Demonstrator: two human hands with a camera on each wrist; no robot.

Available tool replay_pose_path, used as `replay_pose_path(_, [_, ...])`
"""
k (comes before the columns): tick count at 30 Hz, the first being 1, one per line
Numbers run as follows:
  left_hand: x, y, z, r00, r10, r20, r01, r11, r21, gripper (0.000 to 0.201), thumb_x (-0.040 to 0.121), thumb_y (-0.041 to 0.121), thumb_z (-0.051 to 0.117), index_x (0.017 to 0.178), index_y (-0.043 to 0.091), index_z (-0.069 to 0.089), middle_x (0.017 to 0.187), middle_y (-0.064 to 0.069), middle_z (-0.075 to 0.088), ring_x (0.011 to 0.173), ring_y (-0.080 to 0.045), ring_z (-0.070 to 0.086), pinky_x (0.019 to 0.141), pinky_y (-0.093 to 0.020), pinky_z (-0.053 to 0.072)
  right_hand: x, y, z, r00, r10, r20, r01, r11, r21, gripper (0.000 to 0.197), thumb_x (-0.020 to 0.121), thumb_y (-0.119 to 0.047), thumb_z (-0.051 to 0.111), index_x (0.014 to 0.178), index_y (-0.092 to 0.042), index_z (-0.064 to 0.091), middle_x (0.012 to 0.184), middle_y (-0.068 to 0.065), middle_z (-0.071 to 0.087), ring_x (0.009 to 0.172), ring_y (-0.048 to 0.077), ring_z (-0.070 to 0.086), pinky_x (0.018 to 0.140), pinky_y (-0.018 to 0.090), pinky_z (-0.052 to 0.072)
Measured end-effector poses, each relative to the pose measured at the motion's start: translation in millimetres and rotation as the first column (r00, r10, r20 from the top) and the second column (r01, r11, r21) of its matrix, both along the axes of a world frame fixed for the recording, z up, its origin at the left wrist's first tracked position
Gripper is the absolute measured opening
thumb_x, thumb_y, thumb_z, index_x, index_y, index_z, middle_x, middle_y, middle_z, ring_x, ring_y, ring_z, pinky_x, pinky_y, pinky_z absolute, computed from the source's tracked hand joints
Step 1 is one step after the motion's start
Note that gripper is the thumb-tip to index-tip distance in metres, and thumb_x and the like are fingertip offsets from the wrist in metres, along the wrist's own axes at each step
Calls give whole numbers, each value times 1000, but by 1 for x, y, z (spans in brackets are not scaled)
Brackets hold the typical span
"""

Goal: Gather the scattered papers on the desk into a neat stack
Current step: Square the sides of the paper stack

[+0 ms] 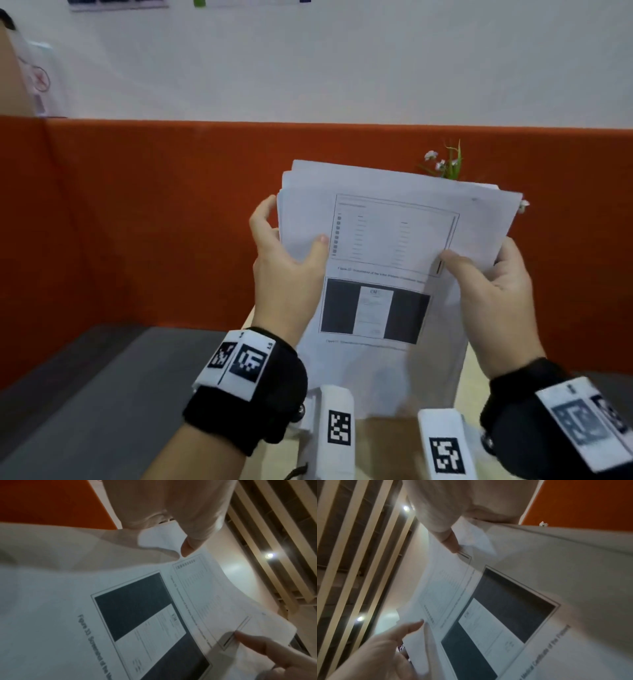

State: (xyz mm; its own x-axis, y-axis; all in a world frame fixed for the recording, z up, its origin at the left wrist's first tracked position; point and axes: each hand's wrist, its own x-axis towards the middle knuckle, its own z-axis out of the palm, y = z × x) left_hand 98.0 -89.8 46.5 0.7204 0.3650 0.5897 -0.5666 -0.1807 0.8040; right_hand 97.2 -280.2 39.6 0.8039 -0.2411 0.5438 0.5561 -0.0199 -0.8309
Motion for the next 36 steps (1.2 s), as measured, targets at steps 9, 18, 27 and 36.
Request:
replay_pose_path(9, [-2,9,8,988,113,108,-144,925,351,81,84,0,58,143,45,26,122,16,42,109,12,45,97,-15,44,2,2,3,995,-43,90,46,999,-28,39,94,-6,63,120,-28,44,100,-15,59,79,-17,63,62,8,52])
replay_pose_path(18, [3,-2,-26,993,52,-105,-47,998,43,55,88,10,60,135,24,38,112,5,59,102,-12,62,68,-6,50,-5,9,-12,999,19,44,-16,998,-63,25,93,-15,64,99,-38,58,102,-13,67,84,-12,65,66,15,52])
replay_pose_path(27, [-4,-4,-6,979,200,40,-200,980,-17,51,84,21,68,123,28,36,117,4,57,101,-10,61,69,-6,52,-7,14,-6,987,-110,115,105,993,45,28,89,-29,69,104,-42,49,103,-14,62,79,-15,63,62,12,52])
replay_pose_path(36, [-1,1,-37,981,-5,-194,-42,971,-236,13,94,21,52,103,16,60,98,2,70,96,-21,66,80,-34,55,1,17,-23,997,-42,-58,46,997,67,13,102,-35,49,95,-29,58,100,-4,69,92,11,65,75,32,49])
